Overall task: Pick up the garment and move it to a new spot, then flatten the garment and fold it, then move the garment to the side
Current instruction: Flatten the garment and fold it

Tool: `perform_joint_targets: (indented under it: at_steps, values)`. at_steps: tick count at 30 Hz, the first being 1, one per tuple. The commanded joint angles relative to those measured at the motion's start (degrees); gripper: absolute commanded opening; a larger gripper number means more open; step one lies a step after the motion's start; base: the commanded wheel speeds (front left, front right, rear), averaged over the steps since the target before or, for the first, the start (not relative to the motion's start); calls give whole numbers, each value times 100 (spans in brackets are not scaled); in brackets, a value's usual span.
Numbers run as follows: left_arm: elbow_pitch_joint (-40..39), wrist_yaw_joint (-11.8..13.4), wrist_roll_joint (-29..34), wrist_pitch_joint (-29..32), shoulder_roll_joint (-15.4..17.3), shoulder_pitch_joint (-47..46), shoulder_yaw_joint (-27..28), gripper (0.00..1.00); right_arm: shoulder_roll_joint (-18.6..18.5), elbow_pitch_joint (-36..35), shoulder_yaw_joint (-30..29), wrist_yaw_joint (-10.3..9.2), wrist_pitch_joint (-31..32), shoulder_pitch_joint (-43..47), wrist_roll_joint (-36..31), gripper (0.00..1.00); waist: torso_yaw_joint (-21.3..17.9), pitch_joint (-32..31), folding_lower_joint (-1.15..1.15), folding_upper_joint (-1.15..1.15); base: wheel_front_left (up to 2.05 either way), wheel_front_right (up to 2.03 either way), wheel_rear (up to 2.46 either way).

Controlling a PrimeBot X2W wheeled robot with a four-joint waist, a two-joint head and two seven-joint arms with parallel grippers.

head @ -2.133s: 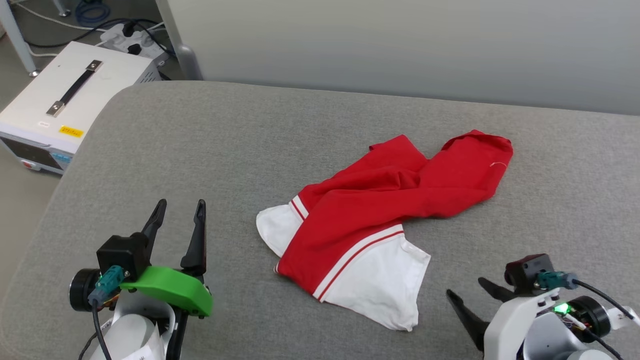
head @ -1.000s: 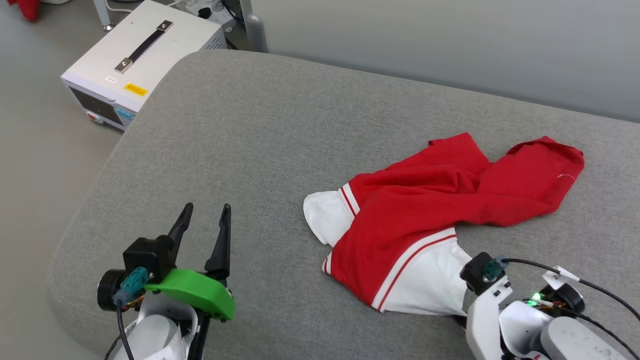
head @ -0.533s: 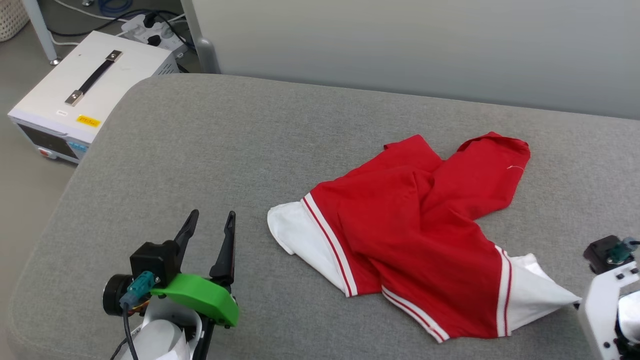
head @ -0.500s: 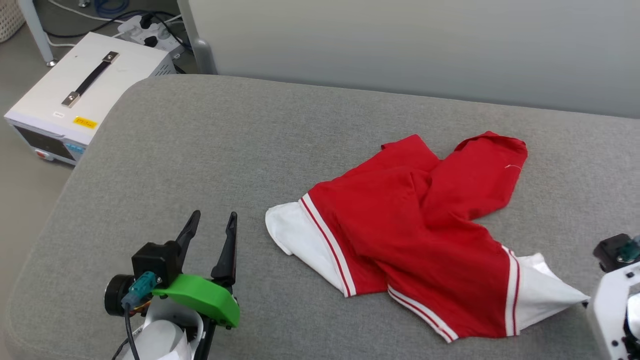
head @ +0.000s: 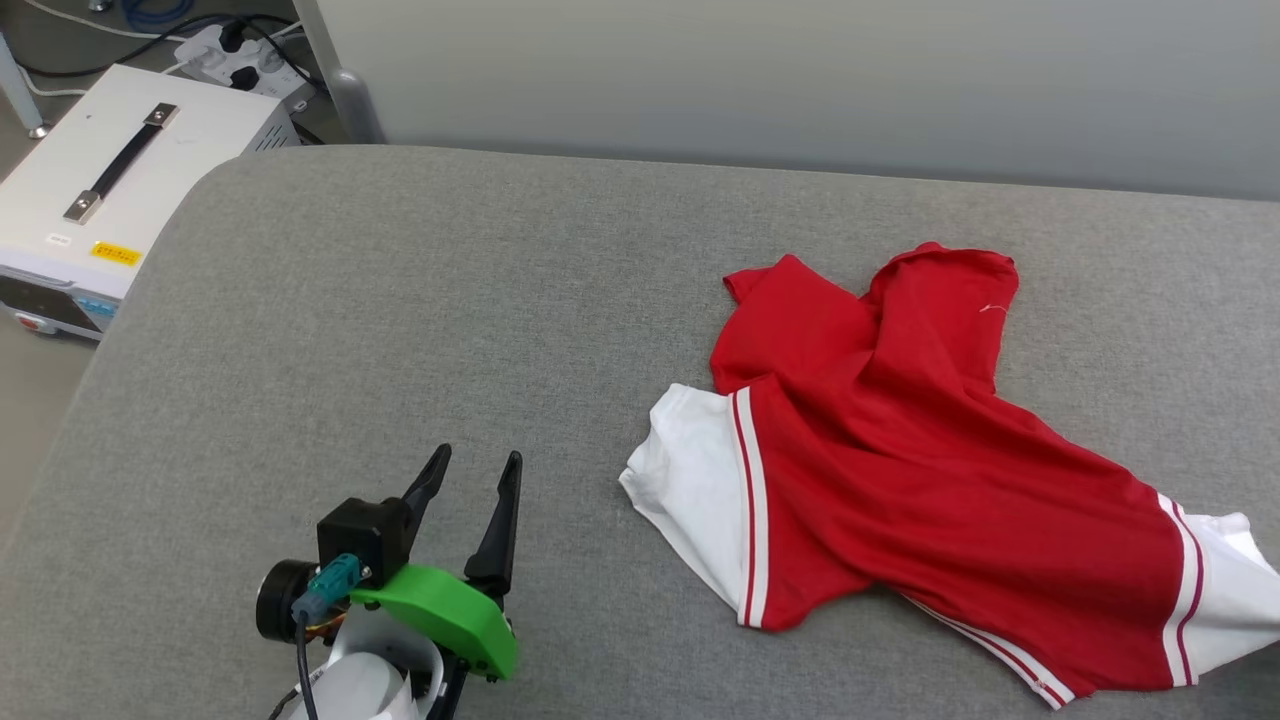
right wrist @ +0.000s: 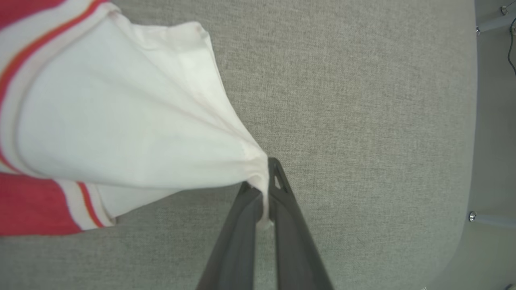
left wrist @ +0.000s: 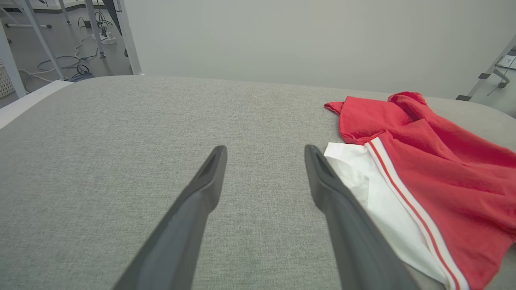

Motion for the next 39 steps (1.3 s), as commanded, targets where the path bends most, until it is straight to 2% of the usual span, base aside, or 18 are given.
perform_joint_targets:
  at_steps: [1, 2, 3, 11, 12, 13, 19, 24, 32, 39]
  values:
    - [40, -36, 3, 19, -12, -109, -19, 100, 62, 74, -76, -6, -75, 34, -82, 33, -56, -17, 0, 0, 0, 0, 0]
    - [76, -39, -15, 17, -24, -111, -33, 100, 143, 108, -174, -6, -225, 9, -172, 72, -143, -55, 0, 0, 0, 0, 0]
    - [88, -47, -28, 17, -28, -108, -40, 100, 186, 86, -249, -6, -351, -27, -180, 100, -181, -68, 0, 0, 0, 0, 0]
    - [154, -73, -94, 15, -64, -23, -97, 100, 400, -739, -385, -6, -1594, -58, -5, 100, -427, -226, 0, 0, 0, 0, 0]
    - [137, -89, -131, 11, -87, 33, -119, 100, 603, -1145, -550, -6, -2074, 81, 54, 100, -495, -262, 0, 0, 0, 0, 0]
    - [135, -97, -149, 10, -96, 63, -126, 100, 731, -1308, -636, -6, -2255, 153, 62, 100, -525, -275, 0, 0, 0, 0, 0]
    - [110, -121, -189, 27, -126, 204, -212, 100, 1664, -2185, -1034, -6, -3014, 682, -38, 100, -685, -246, 0, 0, 0, 0, 0]
    - [56, -114, -192, 240, -96, 168, -296, 100, 2178, -2727, -1081, -6, -3169, 963, -183, 100, -846, -130, 0, 0, 0, 0, 0]
    - [136, 60, -314, 1566, -10, -134, -472, 100, 2362, -3074, -1056, -6, -2993, 969, -306, 100, -1067, 115, 0, 0, 0, 0, 0]
    - [631, 367, -280, 2059, -21, -586, -441, 100, 2447, -3087, -879, -6, -2952, 890, -371, 100, -1366, 439, 0, 0, 0, 0, 0]
